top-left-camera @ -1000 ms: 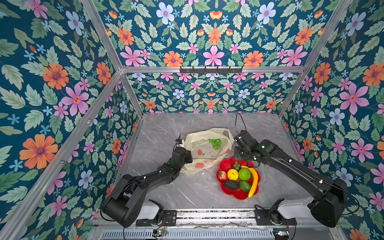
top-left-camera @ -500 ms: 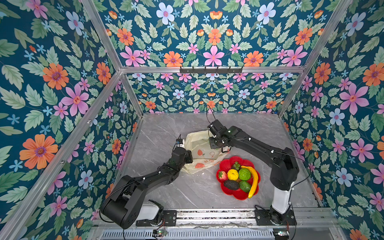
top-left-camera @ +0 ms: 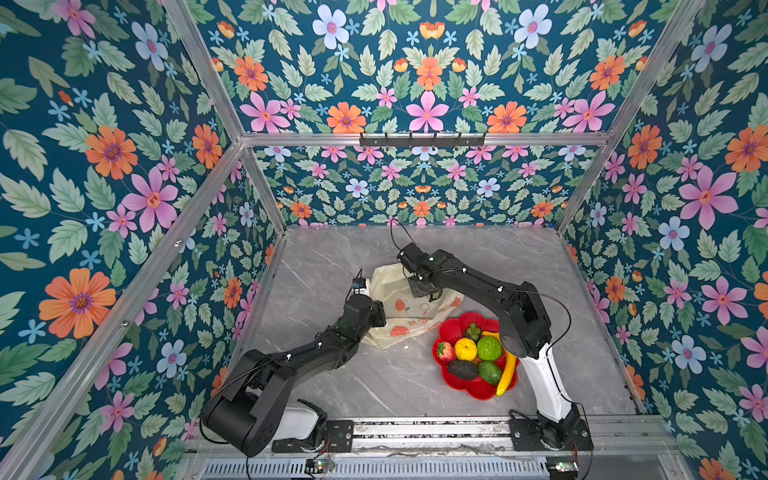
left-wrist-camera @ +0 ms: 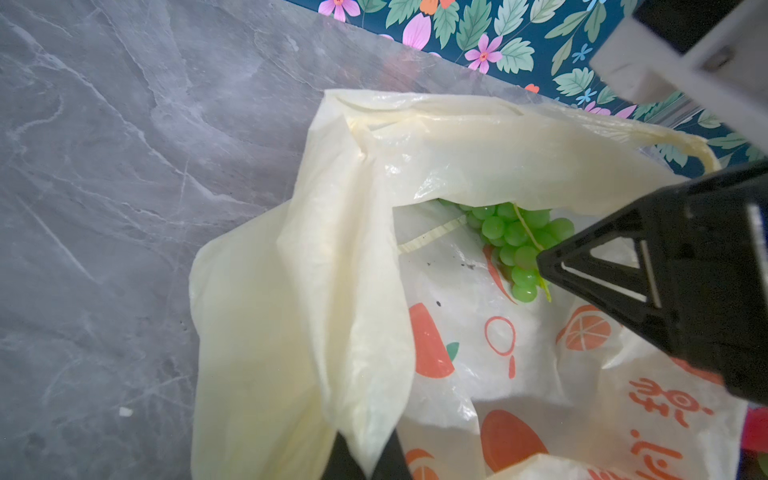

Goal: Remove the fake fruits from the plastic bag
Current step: 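Move the open right gripper back into the bag toward the green grapes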

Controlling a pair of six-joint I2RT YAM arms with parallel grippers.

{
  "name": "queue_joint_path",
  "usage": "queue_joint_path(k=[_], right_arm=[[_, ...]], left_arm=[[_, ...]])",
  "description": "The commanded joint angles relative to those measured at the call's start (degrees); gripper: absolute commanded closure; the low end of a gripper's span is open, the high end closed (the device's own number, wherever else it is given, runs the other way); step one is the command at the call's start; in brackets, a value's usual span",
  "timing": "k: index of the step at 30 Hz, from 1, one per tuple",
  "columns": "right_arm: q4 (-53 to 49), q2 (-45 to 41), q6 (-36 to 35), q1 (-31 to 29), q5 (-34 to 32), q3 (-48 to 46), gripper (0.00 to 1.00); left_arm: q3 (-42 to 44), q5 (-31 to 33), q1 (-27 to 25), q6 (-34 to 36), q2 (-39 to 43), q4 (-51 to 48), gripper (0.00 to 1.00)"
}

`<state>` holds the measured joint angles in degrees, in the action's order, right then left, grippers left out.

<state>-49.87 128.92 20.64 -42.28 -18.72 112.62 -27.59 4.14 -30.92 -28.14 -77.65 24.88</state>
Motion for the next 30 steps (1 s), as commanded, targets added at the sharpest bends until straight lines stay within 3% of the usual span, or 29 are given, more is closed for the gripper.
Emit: queue_joint_path(k=[1, 30], right_arm=[[-2.4, 1.1, -0.7, -0.1, -3.6, 1.3, 0.74], [-6.0, 7.8, -0.5, 0.9, -7.4, 9.5, 0.84]], left_arm=[[-0.1, -0.5, 0.0, 0.3, 0.0, 1.0, 1.0], [0.0, -1.0, 0.0, 0.1, 0.0, 1.3, 1.0]])
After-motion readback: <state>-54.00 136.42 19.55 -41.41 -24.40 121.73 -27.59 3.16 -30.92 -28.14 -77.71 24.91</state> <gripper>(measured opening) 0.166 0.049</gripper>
